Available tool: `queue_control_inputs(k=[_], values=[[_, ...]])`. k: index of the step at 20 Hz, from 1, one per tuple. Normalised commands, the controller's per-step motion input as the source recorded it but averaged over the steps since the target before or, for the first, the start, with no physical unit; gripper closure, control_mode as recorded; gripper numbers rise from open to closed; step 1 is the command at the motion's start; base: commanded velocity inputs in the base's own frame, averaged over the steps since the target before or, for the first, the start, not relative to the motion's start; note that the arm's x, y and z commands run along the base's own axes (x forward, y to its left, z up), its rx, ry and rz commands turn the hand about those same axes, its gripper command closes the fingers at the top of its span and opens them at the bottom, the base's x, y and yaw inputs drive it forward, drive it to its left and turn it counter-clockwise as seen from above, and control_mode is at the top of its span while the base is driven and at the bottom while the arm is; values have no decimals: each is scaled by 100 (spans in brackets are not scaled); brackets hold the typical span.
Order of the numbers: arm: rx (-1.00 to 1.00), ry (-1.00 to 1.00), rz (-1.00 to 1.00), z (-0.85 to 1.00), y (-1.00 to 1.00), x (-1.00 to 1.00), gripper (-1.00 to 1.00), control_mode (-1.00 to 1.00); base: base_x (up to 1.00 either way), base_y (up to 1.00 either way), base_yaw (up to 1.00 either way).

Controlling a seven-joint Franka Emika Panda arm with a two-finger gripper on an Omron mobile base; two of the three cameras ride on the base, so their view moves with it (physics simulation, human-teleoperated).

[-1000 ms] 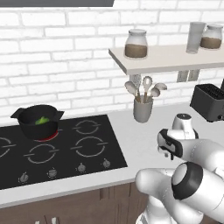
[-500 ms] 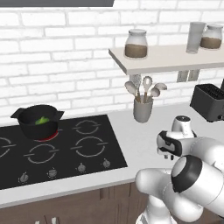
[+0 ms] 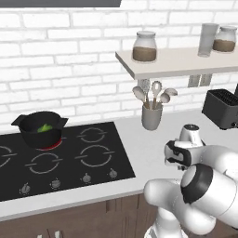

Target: Put the broccoli and garlic in the pot. Retrieve the spatula and lightly stir the vegetables in the pot.

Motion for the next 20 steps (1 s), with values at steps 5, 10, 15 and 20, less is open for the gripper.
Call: queue_control_inputs(k=[5, 10, 15, 20], values=[[1, 0, 0, -1, 0, 1, 100, -100, 0, 0, 0], [0, -6, 0, 11, 0, -14, 100, -100, 0, 0, 0], [0, -27, 5, 81, 0, -37, 100, -100, 0, 0, 0], [0, -24, 10, 96, 10, -21, 100, -100, 0, 0, 0]])
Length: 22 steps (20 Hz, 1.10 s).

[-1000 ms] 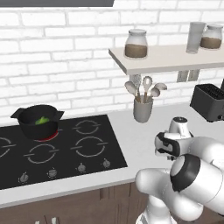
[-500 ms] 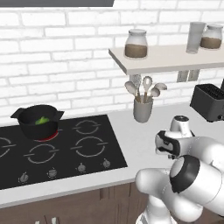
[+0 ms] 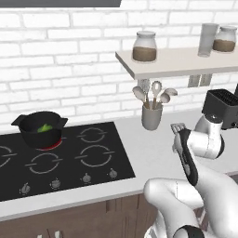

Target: Put the broccoli and garlic in the pot. Retrieve the spatula and lightly stir the vegetables in the pot.

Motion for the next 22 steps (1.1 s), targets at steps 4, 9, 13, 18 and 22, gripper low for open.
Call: queue_control_inputs(k=[4, 9, 13, 18, 22], values=[[-2, -5, 14, 61, 25, -1, 100, -100, 0, 0, 0], [-1, 2, 2, 0, 2, 0, 100, -100, 0, 0, 0], [3, 0, 10, 70, 0, 0, 100, -100, 0, 0, 0], [0, 2, 19, 100, 4, -9, 100, -100, 0, 0, 0], [0, 7, 13, 100, 6, -33, 100, -100, 0, 0, 0]])
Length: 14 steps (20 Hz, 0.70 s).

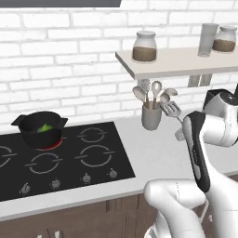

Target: Put the broccoli and garlic in the pot. Retrieve the spatula and lightly stir the vegetables in the pot.

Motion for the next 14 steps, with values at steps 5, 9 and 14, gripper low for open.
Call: queue_control_inputs(k=[5, 9, 14], values=[[0, 8, 12, 100, 4, -33, 100, -100, 0, 0, 0], [-3, 7, 14, 100, 15, -42, 100, -100, 0, 0, 0], [-10, 1, 11, 62, 36, -53, 100, -100, 0, 0, 0]])
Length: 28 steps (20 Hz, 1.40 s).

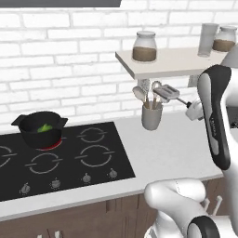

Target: Put the broccoli and garlic in the pot. Retrieve the spatula and lightly stir the vegetables in the pot.

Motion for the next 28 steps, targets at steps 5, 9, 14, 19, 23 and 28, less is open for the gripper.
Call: queue_control_inputs(k=[5, 9, 14, 19, 23, 28], values=[[-11, 2, 6, 10, 52, -19, 100, -100, 0, 0, 0], [0, 0, 0, 0, 0, 0, 100, -100, 0, 0, 0], [0, 0, 0, 0, 0, 0, 100, -100, 0, 0, 0], [0, 0, 0, 0, 0, 0, 100, 100, -3, 10, 3], [0, 0, 0, 0, 0, 0, 100, 100, -24, 82, 6], [0, 0, 0, 0, 0, 0, 100, 100, -33, 100, 2]])
